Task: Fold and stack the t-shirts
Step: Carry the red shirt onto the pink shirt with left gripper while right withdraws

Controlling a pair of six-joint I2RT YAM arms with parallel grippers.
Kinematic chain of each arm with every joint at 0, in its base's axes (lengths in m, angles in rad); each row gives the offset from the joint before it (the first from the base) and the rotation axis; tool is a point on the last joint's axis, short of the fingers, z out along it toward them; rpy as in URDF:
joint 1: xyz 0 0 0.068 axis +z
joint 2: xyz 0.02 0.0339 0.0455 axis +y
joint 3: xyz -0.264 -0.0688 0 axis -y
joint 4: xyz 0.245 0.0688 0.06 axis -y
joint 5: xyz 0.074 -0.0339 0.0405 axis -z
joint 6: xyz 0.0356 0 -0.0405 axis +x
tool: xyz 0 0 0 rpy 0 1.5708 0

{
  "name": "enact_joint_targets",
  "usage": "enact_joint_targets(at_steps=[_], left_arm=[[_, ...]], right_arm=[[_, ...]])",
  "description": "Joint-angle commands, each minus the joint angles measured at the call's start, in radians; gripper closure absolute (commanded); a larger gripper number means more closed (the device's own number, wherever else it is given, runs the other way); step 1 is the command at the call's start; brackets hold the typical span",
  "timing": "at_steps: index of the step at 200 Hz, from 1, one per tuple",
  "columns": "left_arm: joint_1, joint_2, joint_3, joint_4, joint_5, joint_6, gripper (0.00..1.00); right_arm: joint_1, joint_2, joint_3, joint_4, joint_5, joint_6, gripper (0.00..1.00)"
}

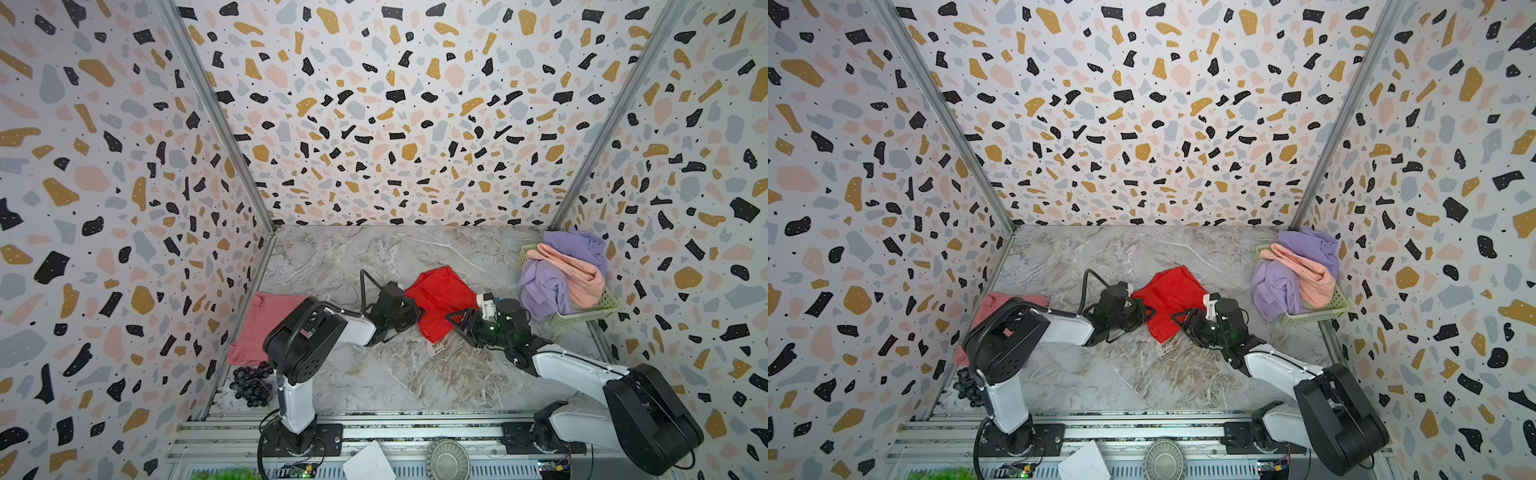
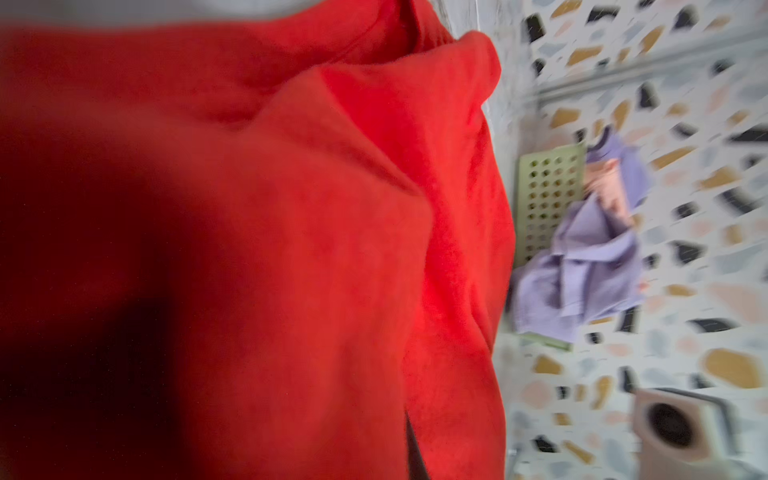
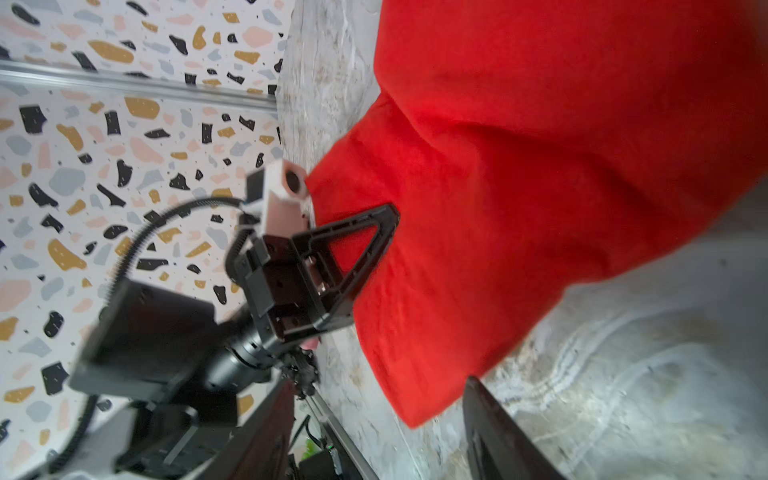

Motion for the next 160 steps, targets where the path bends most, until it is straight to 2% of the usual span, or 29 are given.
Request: enact_joint_targets(at_steps=[1, 16, 33, 61, 79, 98, 123, 160], left_arm=[[0.000, -0.103, 0.158, -0.590, -0.129, 0.497, 1.00], [0.000, -0.136, 0.245, -0.784, -0.211, 0.642, 1.00], [-0.001, -0.176, 0.303, -0.956, -0.392, 0.729, 1.00], [-0.001, -0.240, 0.334, -1.146, -0.669, 0.781, 1.00], [0.000, -0.258, 0.352, -1.257, -0.863, 0.808, 1.00], [0.003, -0.257, 0.371, -1.351, -1.015, 0.833, 1.00], [0.012, -0.264, 0.354, -1.383, -1.123, 0.876, 1.00], [0.057, -0.320, 0.322, -1.371, -1.170, 0.937, 1.00]], right_arm=[[0.015, -0.115, 0.056, -0.148, -0.005, -0.193, 0.31], [0.015, -0.182, 0.069, -0.226, 0.043, -0.252, 0.28], [0.014, -0.245, 0.101, -0.303, 0.116, -0.320, 0.25], [0.003, -0.300, 0.154, -0.374, 0.204, -0.389, 0.22], [-0.017, -0.308, 0.171, -0.380, 0.216, -0.407, 0.21], [-0.040, -0.302, 0.176, -0.384, 0.212, -0.418, 0.21], [-0.074, -0.296, 0.179, -0.394, 0.195, -0.426, 0.22], [-0.120, -0.295, 0.192, -0.424, 0.183, -0.459, 0.22]])
